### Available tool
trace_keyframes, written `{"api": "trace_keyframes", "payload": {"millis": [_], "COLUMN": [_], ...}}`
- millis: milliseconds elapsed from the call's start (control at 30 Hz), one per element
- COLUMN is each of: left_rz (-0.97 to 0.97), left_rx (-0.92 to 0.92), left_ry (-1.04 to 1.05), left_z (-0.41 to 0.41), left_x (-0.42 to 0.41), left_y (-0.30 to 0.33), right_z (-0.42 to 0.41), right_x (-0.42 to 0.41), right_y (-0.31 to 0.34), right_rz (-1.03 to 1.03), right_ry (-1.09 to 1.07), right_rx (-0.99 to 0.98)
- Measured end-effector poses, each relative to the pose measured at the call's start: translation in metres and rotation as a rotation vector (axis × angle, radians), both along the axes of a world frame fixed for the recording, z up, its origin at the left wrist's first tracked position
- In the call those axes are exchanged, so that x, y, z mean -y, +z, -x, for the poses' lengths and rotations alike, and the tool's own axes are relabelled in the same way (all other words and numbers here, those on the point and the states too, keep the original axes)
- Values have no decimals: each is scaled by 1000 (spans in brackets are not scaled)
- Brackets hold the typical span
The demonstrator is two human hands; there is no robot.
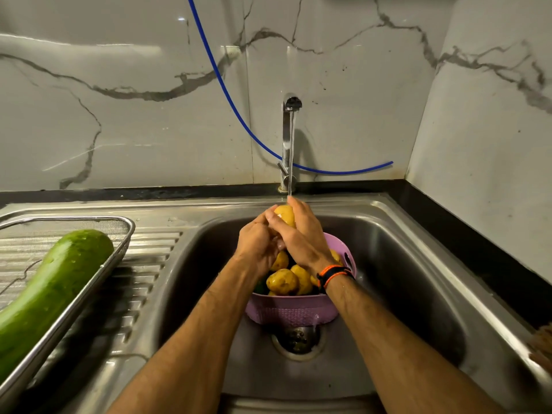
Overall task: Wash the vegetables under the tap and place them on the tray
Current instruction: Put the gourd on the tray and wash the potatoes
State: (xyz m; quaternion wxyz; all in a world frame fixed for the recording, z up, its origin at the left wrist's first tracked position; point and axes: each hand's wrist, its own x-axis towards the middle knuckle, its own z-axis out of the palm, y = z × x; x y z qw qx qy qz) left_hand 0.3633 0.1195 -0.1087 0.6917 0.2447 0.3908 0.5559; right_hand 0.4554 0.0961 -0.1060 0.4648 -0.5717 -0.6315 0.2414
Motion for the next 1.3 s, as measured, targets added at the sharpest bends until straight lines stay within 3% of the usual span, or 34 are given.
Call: {"api": "trace_keyframes", "payload": {"millis": [133, 300, 433, 700, 933, 1167, 1300], "left_rz": [-6, 4, 22, 18, 52, 31, 48], "left_rx": [-27, -13, -19, -39, 26, -27, -84], "left_ry": [114, 46, 155, 26, 10, 131, 46], "left_z": [-5, -3, -1, -9, 1, -6, -7], "left_x": [-5, -4, -7, -3, -3, -8, -4], "left_y": [-5, -4, -6, -3, 2, -1, -3], "right_z": [0, 1, 4, -8, -2, -7, -7], "right_x": [2, -1, 3, 3, 2, 3, -1], "right_y": [-5, -1, -6, -2, -5, -4, 0], "right_rz": [3, -7, 0, -5, -53, -70, -5], "right_ry": [24, 5, 39, 0, -23, -36, -33], "right_rx": [15, 12, 27, -83, -36, -71, -146]}}
